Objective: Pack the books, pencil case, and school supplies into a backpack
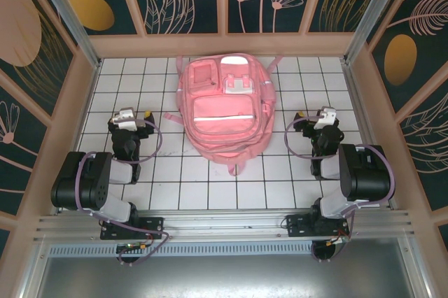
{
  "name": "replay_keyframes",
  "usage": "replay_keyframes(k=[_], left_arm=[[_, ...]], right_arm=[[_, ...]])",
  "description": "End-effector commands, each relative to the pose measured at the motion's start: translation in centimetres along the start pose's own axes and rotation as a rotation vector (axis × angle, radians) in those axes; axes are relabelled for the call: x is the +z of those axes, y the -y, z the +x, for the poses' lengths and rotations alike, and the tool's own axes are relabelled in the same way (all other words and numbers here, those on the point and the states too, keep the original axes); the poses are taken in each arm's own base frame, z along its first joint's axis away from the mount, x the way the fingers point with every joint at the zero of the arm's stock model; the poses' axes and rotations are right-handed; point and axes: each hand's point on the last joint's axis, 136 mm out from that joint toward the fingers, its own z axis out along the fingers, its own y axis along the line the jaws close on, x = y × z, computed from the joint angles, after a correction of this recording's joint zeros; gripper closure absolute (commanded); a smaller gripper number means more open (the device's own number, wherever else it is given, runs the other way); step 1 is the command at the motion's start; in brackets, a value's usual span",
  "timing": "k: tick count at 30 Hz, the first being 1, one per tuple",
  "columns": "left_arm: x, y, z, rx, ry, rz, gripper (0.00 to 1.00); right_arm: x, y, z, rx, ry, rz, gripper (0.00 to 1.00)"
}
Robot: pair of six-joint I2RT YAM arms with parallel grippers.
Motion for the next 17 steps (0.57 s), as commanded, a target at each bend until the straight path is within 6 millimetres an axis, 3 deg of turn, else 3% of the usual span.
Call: replay_keyframes(k=[1,17], left_arm=[[0.18,-0.12,-0.93,-0.018,0.031,-0.002,0.01],[0.24,-0.13,-0.93,-0.021,0.029,0.003,0.01]], right_arm=[[0.02,-0.25,-0.99,-0.002,0.036,-0.005,0.01],[0.01,-0.26,-0.97,-0.005,0.036,-0.001,0.01]])
